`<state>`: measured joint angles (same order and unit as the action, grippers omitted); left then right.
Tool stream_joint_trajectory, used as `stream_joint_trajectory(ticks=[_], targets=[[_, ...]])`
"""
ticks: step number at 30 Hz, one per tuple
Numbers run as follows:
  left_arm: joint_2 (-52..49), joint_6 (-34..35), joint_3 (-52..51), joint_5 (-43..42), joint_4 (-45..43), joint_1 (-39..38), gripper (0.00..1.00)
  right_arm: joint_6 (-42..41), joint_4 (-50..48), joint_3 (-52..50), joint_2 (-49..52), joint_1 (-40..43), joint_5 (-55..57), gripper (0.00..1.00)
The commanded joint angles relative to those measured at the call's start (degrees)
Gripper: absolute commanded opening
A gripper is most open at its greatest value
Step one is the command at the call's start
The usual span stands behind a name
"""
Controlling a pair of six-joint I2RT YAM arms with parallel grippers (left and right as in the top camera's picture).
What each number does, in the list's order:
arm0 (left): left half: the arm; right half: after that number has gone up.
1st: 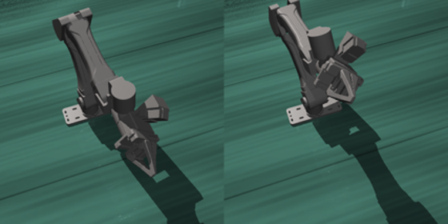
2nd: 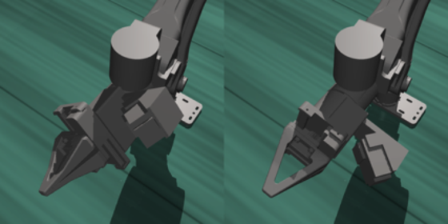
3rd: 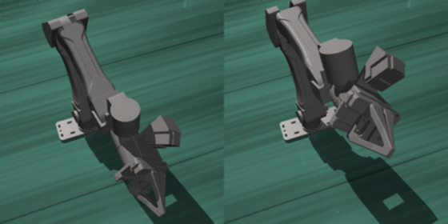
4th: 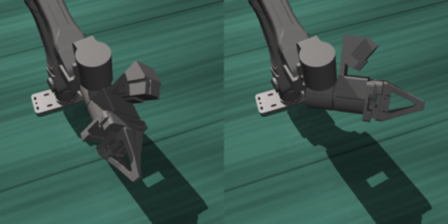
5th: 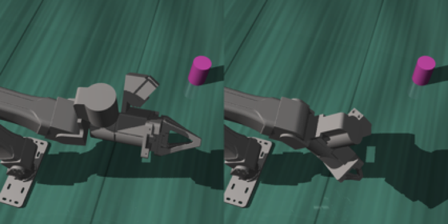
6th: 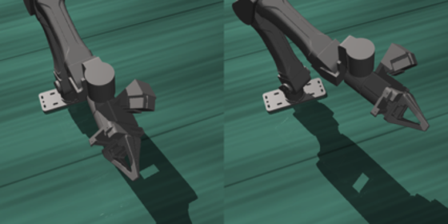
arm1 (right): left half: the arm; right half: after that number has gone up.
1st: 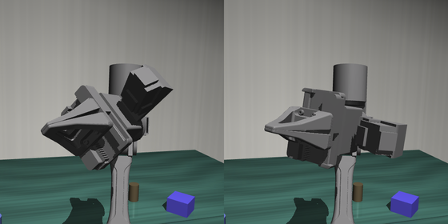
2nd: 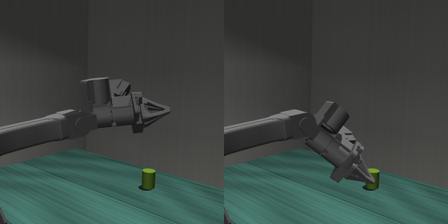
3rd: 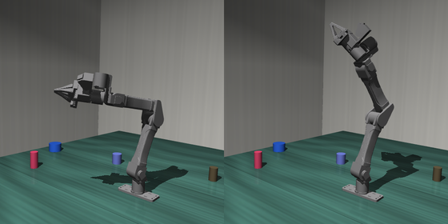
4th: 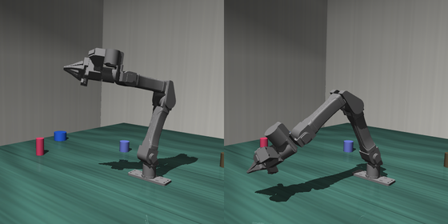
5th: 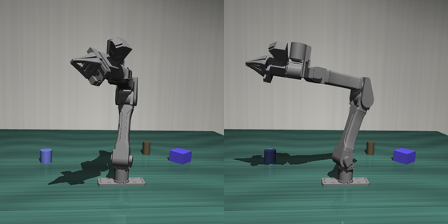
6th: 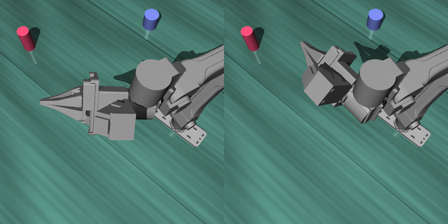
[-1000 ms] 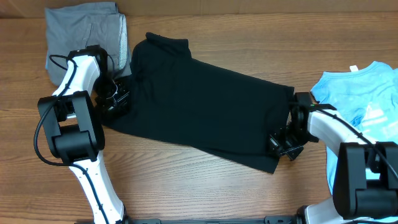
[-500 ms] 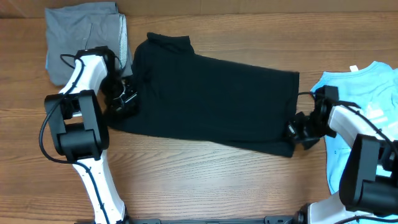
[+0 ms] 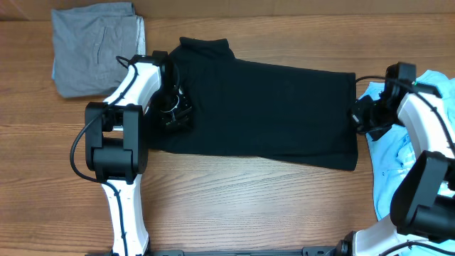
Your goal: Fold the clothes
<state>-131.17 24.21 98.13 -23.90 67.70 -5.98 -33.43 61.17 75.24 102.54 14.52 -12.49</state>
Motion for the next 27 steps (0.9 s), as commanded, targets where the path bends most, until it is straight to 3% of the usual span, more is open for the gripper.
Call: stream_joint_trajectory(ticks=[1,5,11,27], targets=[[4.02,-1.22,1.44,9.94,-0.83,-1.11,0.04,4.09,6.91,6.10,-0.33,-0.04,3.45,0.04],[9.03,-6.51,1.44,14.58,-4.94,-3.02,0.04,3.91,14.32,7.10,-0.85,-0.39,3.30,0.04],[9.25,-6.47,1.42,16.24,-6.64,-4.15,0.04,4.94,17.57,3.67,-0.85,-3.72,3.45,0.04],[2.99,-6.64,1.31,18.60,-8.61,-3.58,0.04,-5.66,0.48,-16.26,-0.83,-6.10,6.69,0.04]])
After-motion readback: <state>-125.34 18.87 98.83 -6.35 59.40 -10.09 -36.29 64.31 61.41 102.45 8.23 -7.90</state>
